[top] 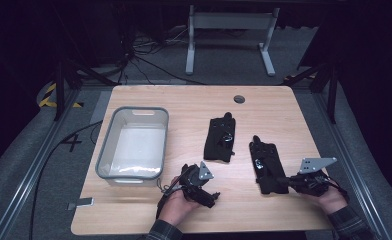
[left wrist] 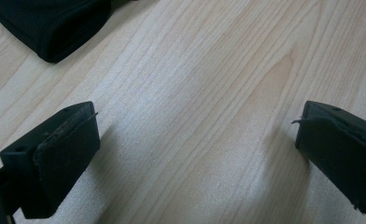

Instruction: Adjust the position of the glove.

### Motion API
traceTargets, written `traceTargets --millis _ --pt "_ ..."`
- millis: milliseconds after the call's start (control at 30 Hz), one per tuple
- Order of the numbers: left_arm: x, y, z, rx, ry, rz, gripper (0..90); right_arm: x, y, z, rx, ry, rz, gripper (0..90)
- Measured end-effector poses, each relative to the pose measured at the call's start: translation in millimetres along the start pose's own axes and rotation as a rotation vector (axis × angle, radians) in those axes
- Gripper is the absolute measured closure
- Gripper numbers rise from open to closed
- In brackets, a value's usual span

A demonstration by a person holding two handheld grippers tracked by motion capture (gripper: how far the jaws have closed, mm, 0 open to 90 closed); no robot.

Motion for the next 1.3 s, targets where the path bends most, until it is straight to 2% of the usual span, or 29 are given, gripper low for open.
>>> traceTargets --millis 167,300,500,600,733,1000,1300 --pt "-0.1 0.0 -0.3 0.002 -0.002 -0.001 0.1 10.3 13.1 -9.7 0.018 -0.010 0.006 89.8" --pt "-0.1 0.1 -0.4 0.004 -0.003 -0.002 0.1 23.0 27.7 -24.9 0.036 -0.013 0.009 89.8" --pt "0.1 -0.1 0.0 0.000 -0.001 0.001 0.1 35.5 38.7 -42.2 0.034 -0.024 0.017 89.9" --pt "0.0 0.0 -0.1 0.001 0.000 0.000 0.1 40.1 41.2 -49.9 0.026 -0.031 0.017 89.9" --pt "-0.1 0.1 -0.4 0.004 -0.003 -0.002 0.1 46.4 36.6 -61.9 -0.022 -0.052 0.025 90.0" --pt "0.0 0.1 -0.3 0.005 -0.003 -0.001 0.2 43.5 29.1 -54.7 -0.014 -0.056 0.000 90.0" --pt "0.1 0.0 -0.3 0.005 -0.003 -0.001 0.2 23.8 15.8 -37.2 -0.033 -0.068 -0.016 90.0"
Point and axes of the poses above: each handheld gripper's, and its own axes: z roughly backward along the jaws, y roughly out of its top, x roughly to its right, the point moved 2 cm from there along -z, roughly forward along the jaws, and after that the axes turned 7 degrees about x, right-handed, at the moved point
